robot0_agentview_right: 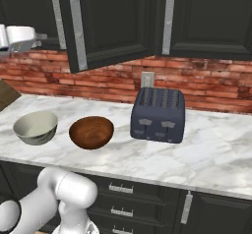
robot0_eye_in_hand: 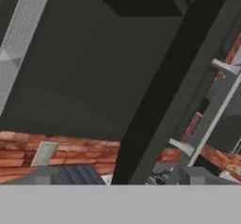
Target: Open the cabinet. Pick the bowls from the counter and place them in the cabinet. Then close the cabinet.
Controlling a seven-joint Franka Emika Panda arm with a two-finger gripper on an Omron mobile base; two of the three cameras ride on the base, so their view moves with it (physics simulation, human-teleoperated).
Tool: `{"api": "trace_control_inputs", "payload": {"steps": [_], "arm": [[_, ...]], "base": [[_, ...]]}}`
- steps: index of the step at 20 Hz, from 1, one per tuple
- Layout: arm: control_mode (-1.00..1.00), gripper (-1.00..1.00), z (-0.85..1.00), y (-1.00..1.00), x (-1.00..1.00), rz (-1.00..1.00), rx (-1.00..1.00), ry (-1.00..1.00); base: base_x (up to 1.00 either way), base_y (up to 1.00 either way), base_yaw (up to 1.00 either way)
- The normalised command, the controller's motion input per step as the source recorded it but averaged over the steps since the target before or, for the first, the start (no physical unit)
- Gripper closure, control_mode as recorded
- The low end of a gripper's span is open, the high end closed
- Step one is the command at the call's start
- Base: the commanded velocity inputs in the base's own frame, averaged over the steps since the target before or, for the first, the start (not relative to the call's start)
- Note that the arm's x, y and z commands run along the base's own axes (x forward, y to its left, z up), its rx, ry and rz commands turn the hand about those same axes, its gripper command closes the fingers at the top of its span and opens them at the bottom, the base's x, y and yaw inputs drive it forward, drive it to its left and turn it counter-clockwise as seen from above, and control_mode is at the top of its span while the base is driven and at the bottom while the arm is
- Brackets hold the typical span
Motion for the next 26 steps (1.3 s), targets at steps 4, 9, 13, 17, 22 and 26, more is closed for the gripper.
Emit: {"api": "trace_control_inputs", "payload": {"steps": [4, 9, 13, 17, 22, 26], "arm": [[-1.00, -1.00, -0.01, -0.09, 0.73, 0.00, 0.00, 0.11], [-1.00, -1.00, -0.06, -0.13, 0.72, 0.00, 0.00, 0.08], [-1.00, -1.00, -0.07, -0.16, 0.71, 0.00, 0.00, 0.06], [-1.00, -1.00, -0.04, -0.28, 0.48, 0.00, 0.00, 0.02], [-1.00, -1.00, 0.00, -0.39, 0.15, 0.00, 0.00, 0.00], [-1.00, -1.00, 0.00, -0.69, -0.26, 0.00, 0.02, 0.00]], "base": [[0.00, 0.00, 0.00], [0.00, 0.00, 0.00], [0.00, 0.00, 0.00], [0.00, 0.00, 0.00], [0.00, 0.00, 0.00], [0.00, 0.00, 0.00]]}}
